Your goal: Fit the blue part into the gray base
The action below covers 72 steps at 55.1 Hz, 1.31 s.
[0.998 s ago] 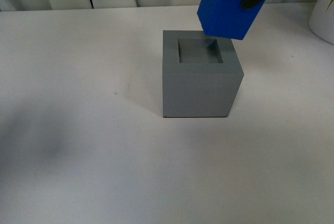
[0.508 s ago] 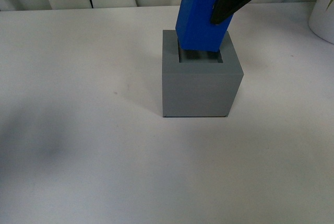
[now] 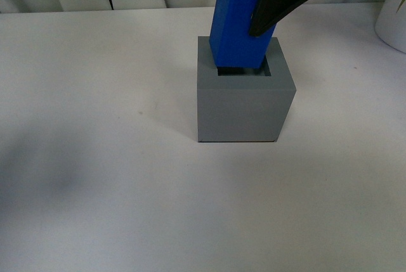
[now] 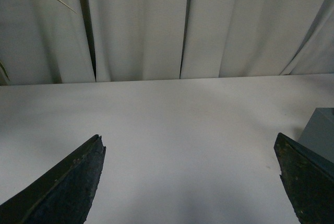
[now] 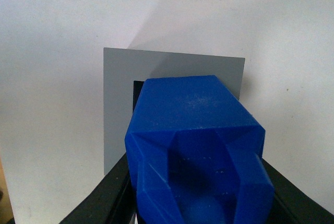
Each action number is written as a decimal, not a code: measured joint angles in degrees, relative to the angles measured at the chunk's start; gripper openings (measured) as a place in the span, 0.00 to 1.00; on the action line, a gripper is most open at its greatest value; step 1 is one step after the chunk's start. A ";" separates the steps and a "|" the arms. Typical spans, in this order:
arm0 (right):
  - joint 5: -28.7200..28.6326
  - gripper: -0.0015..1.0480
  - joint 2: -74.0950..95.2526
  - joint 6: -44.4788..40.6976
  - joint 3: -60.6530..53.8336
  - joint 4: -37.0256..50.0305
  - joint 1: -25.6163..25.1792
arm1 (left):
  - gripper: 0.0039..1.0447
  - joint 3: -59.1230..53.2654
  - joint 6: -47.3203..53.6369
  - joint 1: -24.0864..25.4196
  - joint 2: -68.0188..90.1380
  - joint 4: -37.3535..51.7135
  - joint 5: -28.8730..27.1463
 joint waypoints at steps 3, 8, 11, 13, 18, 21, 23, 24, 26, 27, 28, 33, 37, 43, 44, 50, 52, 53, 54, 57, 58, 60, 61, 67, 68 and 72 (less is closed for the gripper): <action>0.00 0.44 0.00 0.00 -0.02 0.04 0.00 | 0.94 0.00 0.00 0.00 0.00 0.00 0.00; 0.00 0.44 0.00 0.00 -0.15 0.15 0.02 | 0.94 0.00 -0.02 0.00 0.00 0.00 0.00; -0.02 0.44 0.00 0.00 -0.20 0.15 0.02 | 0.94 0.00 0.00 0.00 0.00 0.00 0.00; -0.02 0.44 0.00 0.00 -0.20 0.15 0.02 | 0.94 0.00 0.00 0.00 0.00 0.00 0.00; 0.00 0.44 0.00 -0.02 -0.33 0.15 0.02 | 0.94 0.00 0.00 0.00 0.00 0.00 0.00; -0.04 0.44 -0.02 -0.02 -0.39 0.15 0.02 | 0.94 0.00 0.00 0.00 0.00 0.00 0.00; -0.09 0.44 -0.02 -0.02 -0.39 0.09 0.02 | 0.94 0.00 -0.02 0.00 0.00 0.00 0.00; -0.11 0.44 -0.02 -0.04 -0.39 0.02 0.04 | 0.94 0.00 0.00 0.00 0.00 0.00 0.00; -0.20 0.44 -0.02 -0.04 -0.39 -0.09 0.04 | 0.94 0.00 0.00 0.00 0.00 0.00 0.00; -0.20 0.44 -0.02 -0.04 -0.39 -0.15 0.04 | 0.94 0.00 0.00 0.00 0.00 0.00 0.00; -0.17 0.44 -0.02 -0.07 -0.37 -0.24 0.04 | 0.94 0.00 -0.02 0.00 0.00 0.00 0.00; 0.00 0.44 -0.02 -0.17 -0.37 -0.46 0.07 | 0.94 0.00 0.00 0.00 0.00 0.00 0.00; 0.04 0.44 -0.07 -0.22 -0.35 -0.63 0.09 | 0.94 0.00 -0.02 0.00 0.00 0.00 0.00; 0.11 0.44 -0.13 -0.24 -0.35 -0.83 0.13 | 0.94 0.00 0.00 0.00 0.00 0.00 0.00; 0.13 0.44 -0.15 -0.22 -0.35 -0.85 0.13 | 0.94 0.00 0.00 0.00 0.00 0.00 0.00; 0.24 0.44 -0.24 -0.22 -0.37 -1.42 0.13 | 0.94 0.00 0.00 0.00 0.00 0.00 0.00; 0.37 0.44 -0.24 -0.22 -0.46 -1.53 0.13 | 0.94 0.00 0.00 0.00 0.00 0.00 0.00; 0.42 0.44 -0.24 -0.22 -0.48 -1.55 0.13 | 0.94 0.00 0.00 0.00 0.00 0.00 0.00; 0.44 0.44 -0.24 -0.22 -0.50 -1.62 0.13 | 0.94 0.00 0.00 0.00 0.00 0.00 0.00; 0.68 0.44 -0.24 -0.24 -0.66 -1.79 0.13 | 0.94 0.00 0.00 0.00 0.00 0.00 0.00; 0.68 0.44 -0.24 -0.22 -0.70 -1.79 0.13 | 0.94 0.00 0.00 0.00 0.00 0.00 0.00; 0.72 0.44 -0.31 -0.22 -0.76 -1.86 0.11 | 0.94 0.00 0.00 0.00 0.00 0.00 0.00; 0.76 0.44 -0.35 -0.22 -0.83 -1.88 0.11 | 0.94 0.00 0.00 0.00 0.00 0.00 0.00; 1.29 0.44 -0.79 -0.22 -1.38 -1.66 0.07 | 0.94 0.00 0.00 0.00 0.00 0.00 0.00; 1.29 0.44 -0.83 -0.22 -1.44 -1.64 0.04 | 0.94 0.00 0.00 0.00 0.00 0.00 0.00; 1.42 0.44 -1.01 -0.22 -1.86 -1.38 -0.07 | 0.94 0.00 0.00 0.00 0.00 0.00 0.00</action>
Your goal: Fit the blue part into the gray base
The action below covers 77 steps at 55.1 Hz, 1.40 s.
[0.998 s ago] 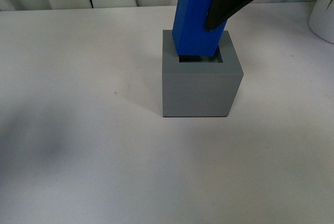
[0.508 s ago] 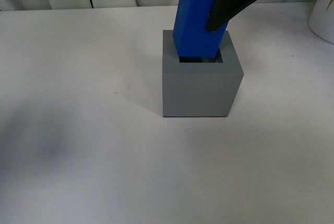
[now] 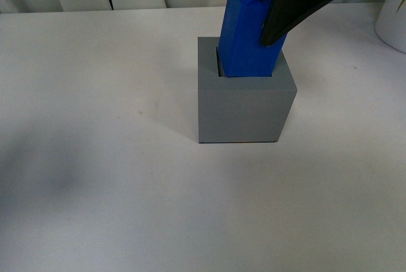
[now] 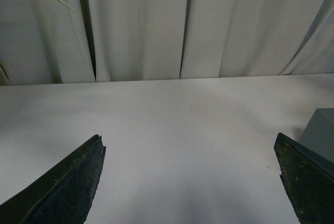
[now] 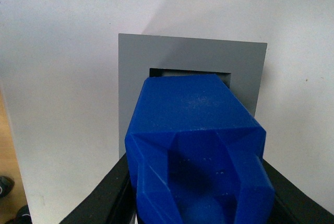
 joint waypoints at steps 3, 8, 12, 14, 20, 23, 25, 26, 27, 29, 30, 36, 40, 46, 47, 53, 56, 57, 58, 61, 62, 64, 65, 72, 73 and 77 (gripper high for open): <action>0.35 0.44 -0.17 -0.02 -0.42 0.28 -0.07 | 0.94 0.00 0.00 0.00 0.00 0.00 0.00; 1.25 0.44 -0.68 -0.17 -1.29 0.79 -0.11 | 0.94 0.00 0.00 0.00 0.00 0.00 0.00; 1.40 0.44 -0.92 -0.22 -1.75 1.01 -0.11 | 0.94 0.00 -0.02 0.00 0.00 0.00 0.00; 1.40 0.44 -1.01 -0.22 -1.99 1.25 -0.11 | 0.94 0.00 0.00 0.00 0.00 0.00 0.00; 1.79 0.44 -1.18 -0.26 -3.80 2.21 -0.09 | 0.94 0.00 0.00 0.00 0.00 0.00 0.00; 1.16 0.44 -1.18 -0.11 -4.20 2.67 0.07 | 0.94 0.00 -0.02 0.00 0.00 0.00 0.00; 0.07 0.44 -1.18 0.13 -4.17 2.62 0.20 | 0.94 0.00 0.00 0.00 0.00 0.00 0.00; -0.42 0.44 -1.18 0.28 -4.17 2.62 0.24 | 0.94 0.00 0.00 0.00 0.00 0.00 0.00; -0.68 0.44 -1.18 0.42 -4.17 2.62 0.26 | 0.94 0.00 0.00 0.00 0.00 0.00 0.00; -0.39 0.44 -1.18 0.44 -4.17 2.51 0.33 | 0.94 0.00 0.00 0.00 0.00 0.00 0.00; 0.02 0.44 -1.18 0.42 -4.17 2.43 0.39 | 0.94 0.00 -0.02 0.00 0.00 0.00 0.00; 0.33 0.50 -1.18 0.26 -4.17 2.49 0.57 | 0.94 0.00 0.00 0.00 0.00 0.00 0.00; -0.85 0.64 -1.18 0.52 -4.15 3.15 0.57 | 0.94 0.00 0.00 0.00 0.00 0.00 0.00; -2.08 0.84 -1.29 0.98 -4.15 4.22 0.15 | 0.94 0.00 0.00 0.00 0.00 0.00 0.00; -2.45 0.87 -1.42 1.11 -4.17 4.46 0.00 | 0.94 0.00 0.00 0.00 0.00 0.00 0.00; -4.81 0.94 -2.99 1.86 -4.74 6.21 -1.07 | 0.94 0.00 0.00 0.00 0.00 0.00 0.00; -6.03 0.92 -5.38 2.80 -6.58 8.94 -1.88 | 0.94 0.00 0.00 0.00 0.00 0.00 0.00; -6.19 0.92 -5.88 2.89 -7.02 9.60 -2.01 | 0.94 0.00 0.00 0.00 0.00 0.00 0.00; -6.47 0.93 -6.97 3.26 -7.87 10.80 -2.27 | 0.94 0.00 0.00 0.00 0.00 0.00 0.00; -8.57 0.93 -11.17 4.46 -11.39 14.43 -3.28 | 0.94 0.00 -0.02 0.00 0.00 0.00 0.00; -9.68 0.93 -13.14 5.07 -13.16 16.20 -3.72 | 0.94 0.00 0.00 0.00 0.00 0.00 0.00; -10.99 0.93 -15.89 5.92 -15.78 18.75 -4.35 | 0.94 0.00 0.00 0.00 0.00 0.00 0.00; -11.61 0.93 -17.31 6.16 -17.20 19.98 -4.68 | 0.94 0.00 0.00 0.00 0.00 0.00 0.00; -15.32 0.93 -26.75 9.49 -27.93 29.16 -6.95 | 0.94 0.00 0.00 0.00 0.00 0.00 0.00; -16.33 0.93 -28.92 10.86 -30.62 31.74 -7.56 | 0.94 0.00 0.00 0.00 0.00 0.00 0.00; -18.40 0.93 -34.05 14.16 -36.92 37.88 -9.11 | 0.94 0.00 0.00 0.00 0.00 0.00 0.00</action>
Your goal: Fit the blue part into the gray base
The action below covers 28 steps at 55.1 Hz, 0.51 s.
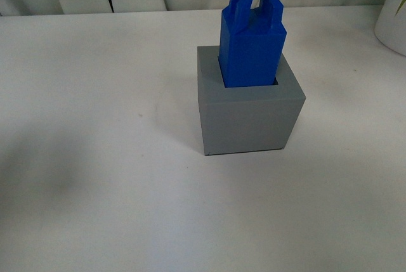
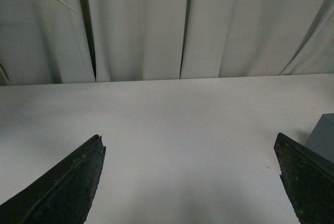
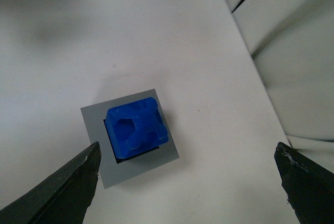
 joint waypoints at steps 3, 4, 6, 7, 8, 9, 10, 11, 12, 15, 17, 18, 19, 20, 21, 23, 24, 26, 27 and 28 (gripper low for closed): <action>-1.40 0.93 -4.61 3.39 -5.70 5.62 -1.46 | 0.94 0.00 0.00 0.00 0.00 0.00 0.00; -1.68 0.93 -5.40 4.02 -6.67 6.54 -1.70 | 0.94 0.00 0.00 0.00 0.00 0.00 0.00; -2.29 0.93 -8.63 6.25 -10.64 10.29 -2.75 | 0.94 0.00 0.00 0.00 0.00 0.00 0.00; -2.27 0.93 -9.44 6.93 -11.65 11.30 -3.02 | 0.94 0.00 0.00 0.00 0.00 0.00 0.00; -2.23 0.93 -11.06 8.66 -13.70 13.40 -3.54 | 0.94 0.00 0.00 0.00 0.00 0.00 0.00; -2.23 0.93 -12.61 9.70 -15.67 15.41 -4.09 | 0.94 0.00 0.00 0.00 0.00 0.00 0.00; -2.23 0.93 -13.46 10.84 -16.74 16.44 -4.37 | 0.94 0.00 0.00 0.00 0.00 0.00 0.00; -2.16 0.93 -15.02 12.33 -18.78 18.36 -4.90 | 0.94 0.00 0.00 0.00 0.00 0.00 0.00; -1.84 0.93 -16.52 13.84 -20.85 20.37 -5.38 | 0.94 0.00 0.00 0.00 0.00 0.00 0.00; 0.66 0.93 -20.13 17.97 -26.18 26.23 -6.47 | 0.94 0.00 0.00 0.00 0.00 0.00 0.00; 2.51 0.93 -22.03 20.72 -29.33 30.10 -7.17 | 0.94 0.00 0.00 0.00 0.00 0.00 0.00; 3.61 0.93 -23.12 22.67 -31.36 32.61 -7.52 | 0.94 0.00 0.00 0.00 0.00 0.00 0.00; 3.82 0.93 -23.54 23.12 -32.26 33.68 -7.65 | 0.94 0.00 -0.02 0.00 0.00 0.00 0.00; 4.44 0.93 -24.22 24.79 -33.73 35.34 -7.93 | 0.94 0.00 0.00 0.00 0.00 0.00 0.00; 4.72 0.93 -24.81 27.02 -35.15 36.59 -8.24 | 0.94 0.00 -0.02 0.00 0.00 0.00 -0.02; 4.92 0.93 -25.00 28.44 -35.85 37.05 -8.41 | 0.94 0.00 0.00 0.00 0.00 0.00 0.00; 4.92 0.93 -25.03 29.46 -36.15 37.20 -8.44 | 0.94 0.00 0.00 0.00 0.00 0.00 0.00; 4.87 0.93 -24.96 30.51 -36.26 37.22 -8.44 | 0.94 0.00 -0.02 0.00 0.00 0.00 0.02; 4.87 0.93 -24.96 31.06 -36.26 37.29 -8.44 | 0.94 0.00 -0.02 0.00 0.00 0.00 0.00; 4.85 0.93 -24.96 31.28 -36.26 37.33 -8.44 | 0.94 0.00 0.00 0.00 0.00 0.00 0.00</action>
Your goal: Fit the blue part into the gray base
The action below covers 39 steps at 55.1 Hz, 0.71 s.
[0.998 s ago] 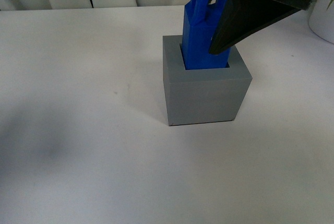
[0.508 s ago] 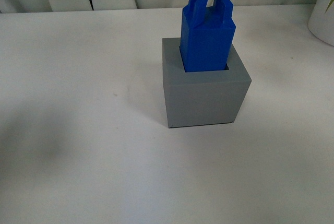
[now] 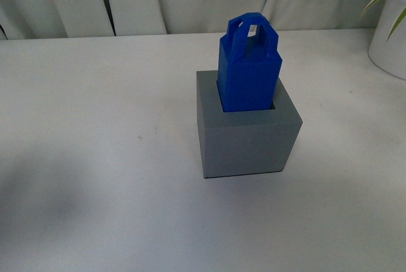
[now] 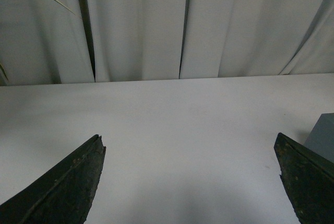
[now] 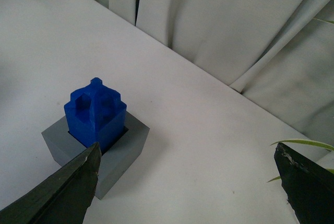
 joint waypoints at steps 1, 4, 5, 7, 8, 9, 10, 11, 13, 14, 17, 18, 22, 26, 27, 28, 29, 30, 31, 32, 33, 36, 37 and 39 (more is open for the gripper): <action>0.00 0.93 -0.02 0.26 0.00 0.00 0.00 | 0.94 0.00 0.00 0.00 0.00 0.00 0.00; 9.70 0.87 -0.87 4.96 -2.86 7.67 1.79 | 0.94 0.00 0.00 0.00 0.00 0.00 0.00; 15.23 0.84 -1.38 7.32 -4.68 12.07 2.56 | 0.94 0.00 0.00 0.00 0.00 0.00 0.00; 25.51 0.75 -2.67 13.40 -9.22 21.38 3.13 | 0.94 0.00 0.00 0.00 0.00 0.00 0.04; 28.87 0.72 -3.26 15.54 -10.91 24.24 3.08 | 0.94 0.00 0.00 0.00 0.00 0.00 0.02; 31.63 0.68 -3.89 17.33 -12.37 26.40 2.89 | 0.94 0.00 0.00 0.00 0.00 0.00 0.00; 32.83 0.67 -4.24 17.77 -13.09 27.36 2.75 | 0.94 0.00 0.00 0.00 0.00 0.00 -0.09; 34.49 0.63 -4.94 19.21 -14.38 28.79 2.47 | 0.94 0.00 -0.02 0.00 0.00 0.00 -0.09; 35.36 0.58 -6.05 21.14 -16.02 30.10 1.79 | 0.94 0.00 0.00 0.00 0.00 0.00 -0.07; 35.52 0.55 -6.78 22.01 -17.00 30.58 1.49 | 0.94 0.00 -0.02 0.00 0.00 0.00 -0.04; 34.56 0.41 -9.22 23.98 -20.26 31.41 0.72 | 0.94 0.00 0.00 0.00 0.00 0.00 0.02; 34.34 0.38 -9.75 24.20 -21.03 31.54 0.55 | 0.94 0.00 0.00 0.00 0.00 0.00 0.07; 33.38 0.24 -11.85 24.96 -23.82 31.71 -0.22 | 0.94 0.00 0.00 0.00 0.00 0.00 0.02; 32.79 0.14 -13.55 25.22 -25.57 31.71 -0.83 | 0.94 0.00 -0.02 0.00 0.00 0.00 -0.02; 32.50 0.11 -14.14 25.27 -26.10 31.71 -0.98 | 0.94 0.00 -0.02 0.00 0.00 0.00 -0.02; 32.28 0.07 -14.73 25.31 -26.60 31.71 -1.16 | 0.94 0.00 -0.02 0.00 0.00 0.00 0.00; 32.24 0.06 -15.02 25.31 -26.86 31.69 -1.25 | 0.94 0.00 0.00 0.00 0.00 0.00 0.00; 32.02 0.02 -15.58 25.33 -27.32 31.69 -1.42 | 0.94 0.00 0.00 0.00 0.00 0.00 0.00; 31.36 0.01 -16.17 25.24 -27.82 31.63 -1.88 | 0.94 0.00 0.00 0.00 0.00 0.00 0.00; 30.71 0.02 -16.50 25.35 -28.06 31.56 -2.34 | 0.94 0.00 0.00 0.00 0.00 0.00 0.02; 29.11 0.02 -17.09 25.42 -28.52 31.45 -3.32 | 0.94 0.00 0.00 0.00 0.00 0.00 0.02; 27.96 0.02 -18.58 25.46 -29.66 31.08 -5.09 | 0.94 0.00 -0.02 0.00 0.00 0.00 0.02; 27.96 0.02 -19.12 25.53 -30.03 30.91 -5.62 | 0.94 0.00 0.00 0.00 0.00 0.00 0.02; 28.02 0.02 -19.96 25.59 -30.56 30.64 -6.05 | 0.94 0.00 -0.02 0.00 0.00 0.00 0.02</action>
